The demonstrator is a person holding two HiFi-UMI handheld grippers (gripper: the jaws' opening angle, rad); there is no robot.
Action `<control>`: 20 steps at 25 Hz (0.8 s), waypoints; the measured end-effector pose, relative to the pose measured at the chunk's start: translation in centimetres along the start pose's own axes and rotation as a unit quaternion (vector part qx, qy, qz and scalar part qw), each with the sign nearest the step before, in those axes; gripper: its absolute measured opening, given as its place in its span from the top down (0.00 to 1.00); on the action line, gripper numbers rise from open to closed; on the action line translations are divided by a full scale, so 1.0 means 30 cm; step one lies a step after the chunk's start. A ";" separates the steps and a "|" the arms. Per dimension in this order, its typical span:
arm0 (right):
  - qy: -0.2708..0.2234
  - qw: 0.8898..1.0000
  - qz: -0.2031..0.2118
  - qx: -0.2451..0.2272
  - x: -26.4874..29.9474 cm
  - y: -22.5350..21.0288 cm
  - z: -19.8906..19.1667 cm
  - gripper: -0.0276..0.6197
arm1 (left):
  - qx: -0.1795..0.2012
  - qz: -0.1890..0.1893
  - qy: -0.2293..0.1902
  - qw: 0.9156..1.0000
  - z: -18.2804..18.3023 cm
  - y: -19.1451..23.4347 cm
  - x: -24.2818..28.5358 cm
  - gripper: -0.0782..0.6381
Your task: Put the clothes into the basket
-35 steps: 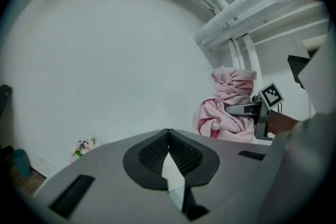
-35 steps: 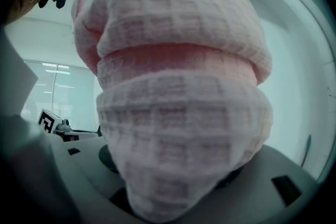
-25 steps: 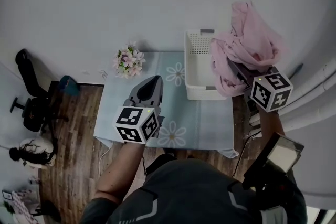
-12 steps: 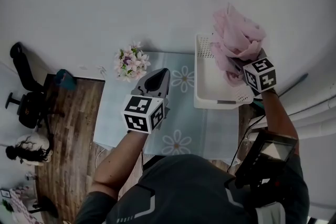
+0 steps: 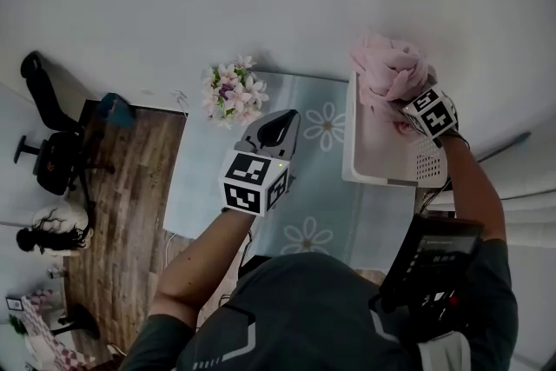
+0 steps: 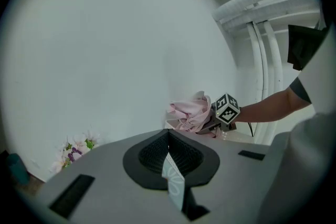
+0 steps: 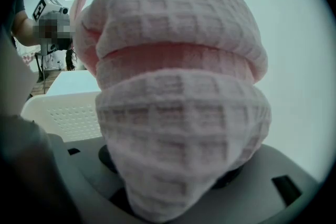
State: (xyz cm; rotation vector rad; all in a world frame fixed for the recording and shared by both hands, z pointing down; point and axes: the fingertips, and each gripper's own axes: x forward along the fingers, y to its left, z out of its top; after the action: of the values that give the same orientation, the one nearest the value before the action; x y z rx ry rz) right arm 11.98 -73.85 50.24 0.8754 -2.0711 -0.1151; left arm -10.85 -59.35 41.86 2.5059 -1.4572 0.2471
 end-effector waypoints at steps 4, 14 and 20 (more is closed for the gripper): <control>0.048 0.998 0.018 -0.032 0.113 0.015 -0.061 0.47 | -0.005 -0.005 0.005 1.000 -0.029 0.049 0.024 0.89; 0.155 0.983 0.058 -0.085 0.304 0.040 -0.228 0.47 | -0.027 -0.013 0.022 0.999 -0.097 0.111 0.089 0.89; 0.213 0.959 0.086 -0.167 0.385 0.105 -0.326 0.47 | -0.031 -0.007 0.038 0.999 -0.146 0.137 0.087 0.89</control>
State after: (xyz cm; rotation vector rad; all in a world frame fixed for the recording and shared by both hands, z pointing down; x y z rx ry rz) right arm 13.15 -76.46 65.42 0.4612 -1.6502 -0.1628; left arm -13.28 -62.26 47.22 2.4285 -1.3963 0.2875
